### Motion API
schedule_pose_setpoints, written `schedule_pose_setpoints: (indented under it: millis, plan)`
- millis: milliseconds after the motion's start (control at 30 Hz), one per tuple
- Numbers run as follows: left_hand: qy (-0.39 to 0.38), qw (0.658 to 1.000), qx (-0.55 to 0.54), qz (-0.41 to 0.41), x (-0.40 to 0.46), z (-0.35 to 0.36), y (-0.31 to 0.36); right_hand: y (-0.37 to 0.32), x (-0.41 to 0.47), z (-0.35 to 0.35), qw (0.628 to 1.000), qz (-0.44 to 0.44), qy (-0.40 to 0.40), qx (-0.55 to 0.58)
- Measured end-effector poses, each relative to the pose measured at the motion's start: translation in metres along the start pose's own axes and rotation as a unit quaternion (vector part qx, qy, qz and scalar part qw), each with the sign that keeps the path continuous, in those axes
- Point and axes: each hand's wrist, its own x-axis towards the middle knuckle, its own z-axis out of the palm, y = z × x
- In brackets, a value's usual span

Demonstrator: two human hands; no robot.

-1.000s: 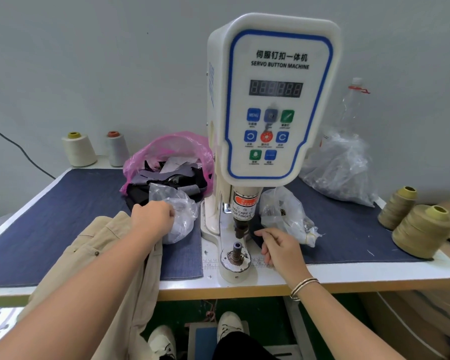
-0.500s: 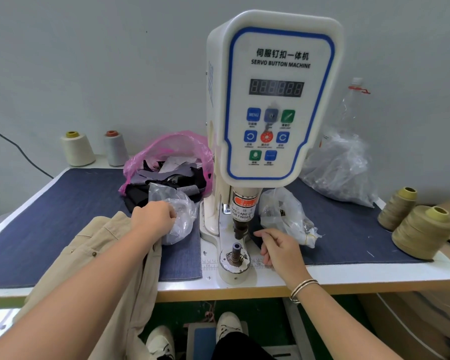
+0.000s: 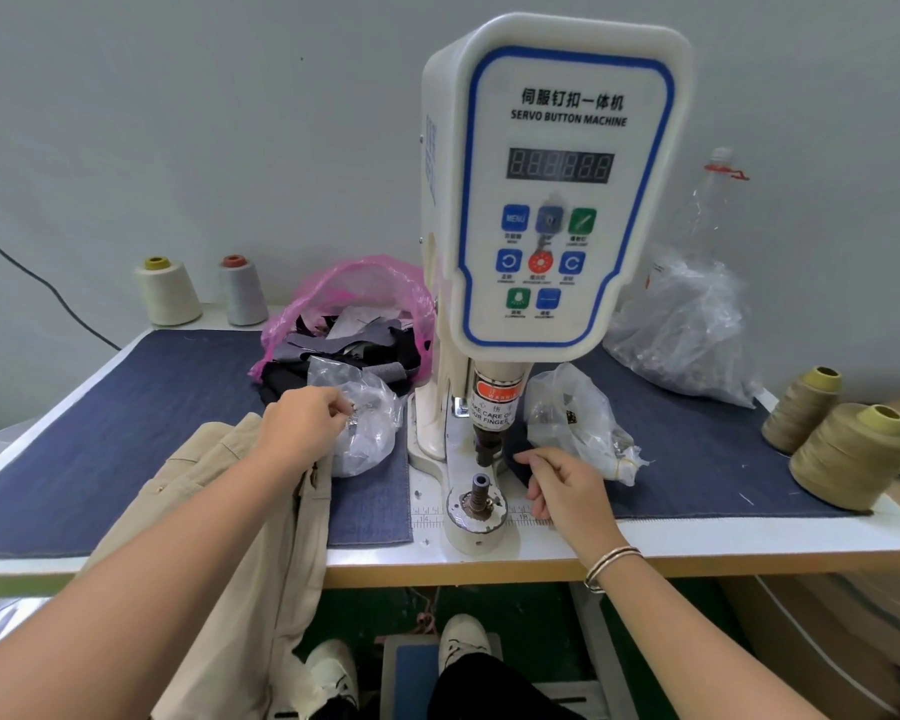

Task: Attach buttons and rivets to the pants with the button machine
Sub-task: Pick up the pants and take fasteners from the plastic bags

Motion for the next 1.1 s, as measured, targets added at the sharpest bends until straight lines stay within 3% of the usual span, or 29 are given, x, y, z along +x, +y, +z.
schedule_pose_setpoints:
  millis: [167, 300, 400, 467, 567, 633, 700, 833, 1100]
  plan:
    - [0.026, 0.998, -0.054, 0.013, -0.004, -0.006, 0.003, 0.002, 0.000, 0.000, 1.000, 0.000, 0.001, -0.006]
    - [0.069, 0.969, -0.238, 0.017, -0.027, -0.024, 0.017, -0.001, -0.006, -0.004, 0.997, 0.006, 0.053, 0.048]
    - [0.065, 0.931, -0.357, 0.033, -0.059, -0.037, 0.031, -0.010, -0.030, 0.002, 0.991, -0.083, 0.105, 0.026]
    - [0.021, 0.885, -0.465, -0.004, -0.083, -0.036, 0.042, -0.022, -0.050, 0.013, 0.981, -0.181, 0.066, -0.022]
    - [-0.143, 0.736, -0.645, -0.151, -0.114, -0.023, 0.062, -0.040, -0.066, 0.032, 0.964, -0.261, -0.001, -0.057]
    - [-0.212, 0.667, -0.680, -0.217, -0.127, -0.013, 0.073, -0.049, -0.066, 0.037, 0.958, -0.277, -0.014, -0.067]
    - [-0.229, 0.625, -0.701, -0.255, -0.136, -0.007, 0.084, -0.055, -0.063, 0.036, 0.958, -0.277, -0.018, -0.069]
    - [-0.218, 0.597, -0.713, -0.296, -0.140, 0.001, 0.094, -0.056, -0.061, 0.031, 0.966, -0.253, -0.008, -0.056]
    - [-0.283, 0.601, -0.691, -0.286, -0.145, 0.004, 0.086, -0.049, -0.063, 0.024, 0.969, -0.236, -0.003, -0.066]
